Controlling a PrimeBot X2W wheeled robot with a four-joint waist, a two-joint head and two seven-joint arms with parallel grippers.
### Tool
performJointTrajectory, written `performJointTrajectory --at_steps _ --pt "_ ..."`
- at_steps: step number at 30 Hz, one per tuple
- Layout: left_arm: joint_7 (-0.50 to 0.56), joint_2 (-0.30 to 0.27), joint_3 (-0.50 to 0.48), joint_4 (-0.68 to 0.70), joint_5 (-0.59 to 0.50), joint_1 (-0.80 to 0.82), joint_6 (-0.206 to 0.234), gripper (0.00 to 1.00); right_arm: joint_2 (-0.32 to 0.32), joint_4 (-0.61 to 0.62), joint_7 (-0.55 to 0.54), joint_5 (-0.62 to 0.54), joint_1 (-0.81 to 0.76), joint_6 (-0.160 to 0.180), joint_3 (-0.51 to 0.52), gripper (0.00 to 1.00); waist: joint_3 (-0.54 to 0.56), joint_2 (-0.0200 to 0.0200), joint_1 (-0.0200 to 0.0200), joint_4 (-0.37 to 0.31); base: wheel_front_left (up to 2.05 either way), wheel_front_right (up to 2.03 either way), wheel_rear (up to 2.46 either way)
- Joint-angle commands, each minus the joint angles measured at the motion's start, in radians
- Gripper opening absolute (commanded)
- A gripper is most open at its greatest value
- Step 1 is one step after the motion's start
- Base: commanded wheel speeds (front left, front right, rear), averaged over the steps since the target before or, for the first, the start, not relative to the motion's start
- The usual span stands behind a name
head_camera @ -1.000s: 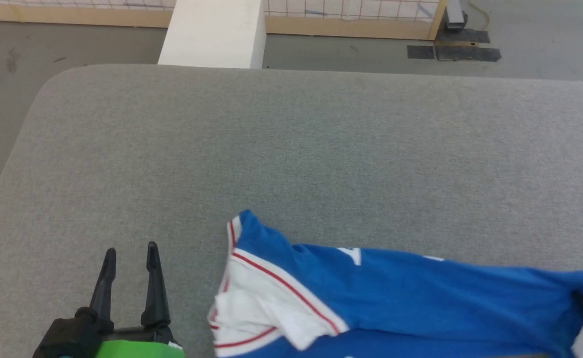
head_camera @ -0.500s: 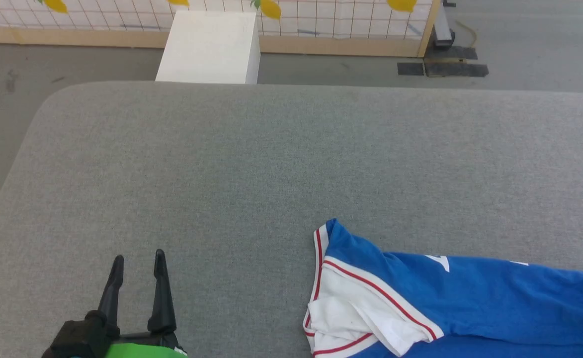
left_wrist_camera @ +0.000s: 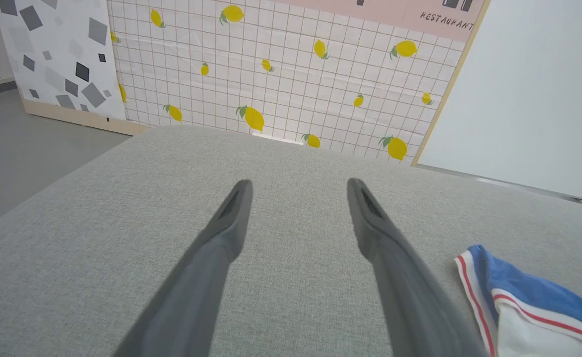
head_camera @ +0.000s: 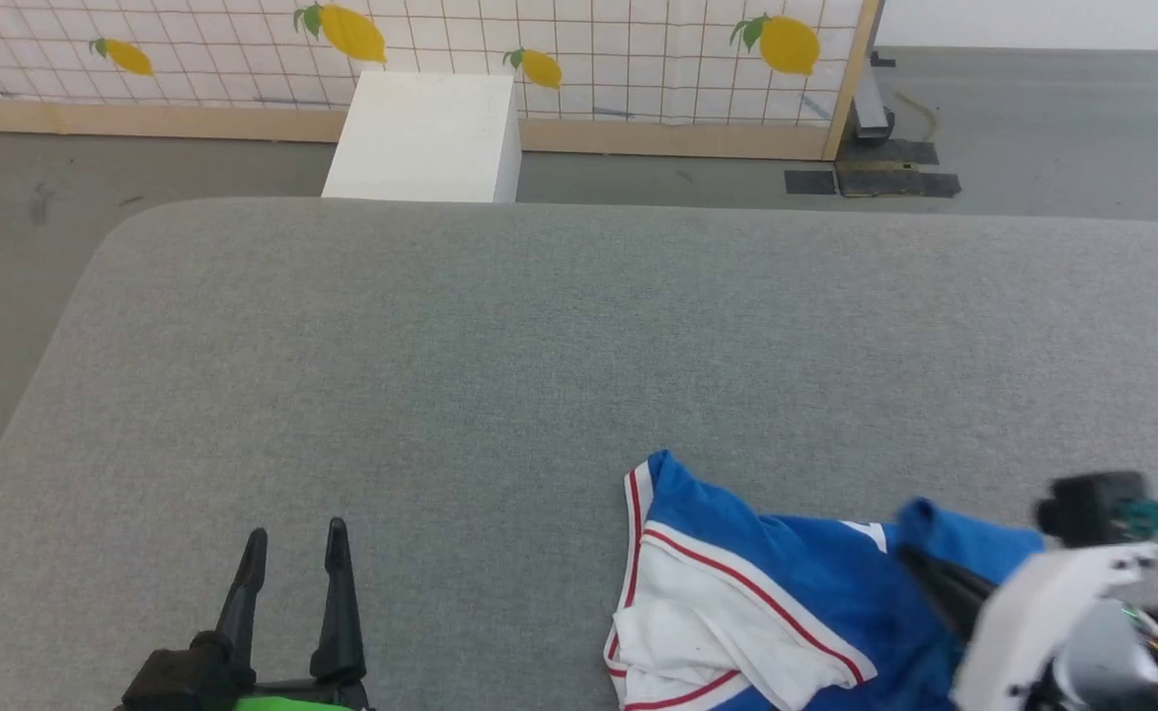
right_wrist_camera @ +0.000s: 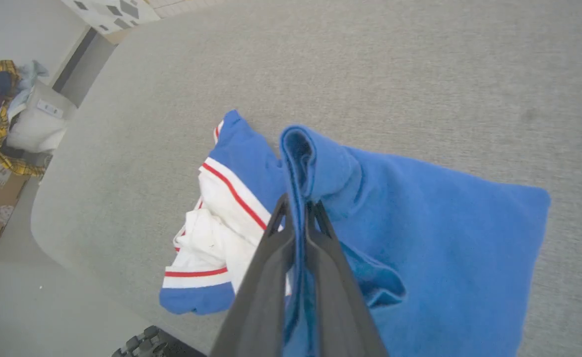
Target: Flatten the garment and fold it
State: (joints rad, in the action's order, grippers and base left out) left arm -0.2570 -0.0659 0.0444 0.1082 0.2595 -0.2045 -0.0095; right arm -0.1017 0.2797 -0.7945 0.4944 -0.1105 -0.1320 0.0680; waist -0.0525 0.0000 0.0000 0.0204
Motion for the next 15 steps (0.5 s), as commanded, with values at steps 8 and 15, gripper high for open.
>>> performJointTrajectory --at_steps 8,15 --pt "-0.005 0.007 0.013 -0.009 0.001 0.027 -0.007 1.0 0.026 -0.042 -0.017 0.007 0.159 0.001 -0.212 0.0 -0.049 0.0 0.0 0.039 0.0 0.0 0.0" --pt "-0.005 0.011 0.04 -0.026 0.007 0.079 -0.008 1.0 0.036 -0.23 -0.018 -0.062 0.273 0.001 -0.295 0.0 -0.09 0.0 0.0 0.088 0.0 0.0 0.0"
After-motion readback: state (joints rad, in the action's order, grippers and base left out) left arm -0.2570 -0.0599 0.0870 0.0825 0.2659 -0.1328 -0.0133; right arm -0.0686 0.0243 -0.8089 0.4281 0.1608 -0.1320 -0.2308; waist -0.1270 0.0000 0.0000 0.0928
